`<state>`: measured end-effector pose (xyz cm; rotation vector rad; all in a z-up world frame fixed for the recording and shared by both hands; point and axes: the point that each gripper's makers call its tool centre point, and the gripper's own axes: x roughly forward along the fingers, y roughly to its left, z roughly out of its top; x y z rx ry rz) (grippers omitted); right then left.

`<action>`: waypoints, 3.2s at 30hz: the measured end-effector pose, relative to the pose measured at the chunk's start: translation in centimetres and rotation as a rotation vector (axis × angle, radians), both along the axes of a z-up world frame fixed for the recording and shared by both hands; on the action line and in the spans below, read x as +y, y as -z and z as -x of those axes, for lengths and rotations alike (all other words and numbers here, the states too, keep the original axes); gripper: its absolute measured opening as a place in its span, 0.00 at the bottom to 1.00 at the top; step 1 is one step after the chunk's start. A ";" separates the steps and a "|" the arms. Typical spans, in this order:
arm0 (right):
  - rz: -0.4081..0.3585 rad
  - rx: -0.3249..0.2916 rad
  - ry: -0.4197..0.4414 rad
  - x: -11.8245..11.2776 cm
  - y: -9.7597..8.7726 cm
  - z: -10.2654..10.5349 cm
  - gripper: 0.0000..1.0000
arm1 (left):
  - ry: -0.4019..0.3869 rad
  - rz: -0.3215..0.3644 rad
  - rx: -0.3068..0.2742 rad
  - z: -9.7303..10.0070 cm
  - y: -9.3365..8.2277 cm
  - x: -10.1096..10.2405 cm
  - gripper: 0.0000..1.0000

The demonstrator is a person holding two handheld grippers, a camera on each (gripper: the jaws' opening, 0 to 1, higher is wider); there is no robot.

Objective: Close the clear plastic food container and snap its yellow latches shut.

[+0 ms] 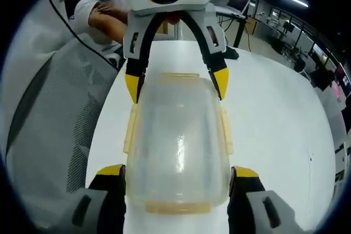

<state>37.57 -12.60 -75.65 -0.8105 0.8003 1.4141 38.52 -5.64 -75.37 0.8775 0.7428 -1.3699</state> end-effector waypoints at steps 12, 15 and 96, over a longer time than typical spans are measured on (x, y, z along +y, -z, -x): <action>0.004 -0.004 0.004 -0.2 0.0 -3.9 0.76 | -0.003 -0.007 0.001 -3.9 -0.1 -0.3 0.74; 0.009 -0.006 0.007 -0.3 0.0 -5.1 0.76 | -0.001 -0.011 0.001 -4.9 -0.1 -0.3 0.74; -0.318 -0.090 0.755 -4.3 -3.0 3.1 0.99 | -0.685 0.348 -0.096 2.7 -3.8 5.3 0.99</action>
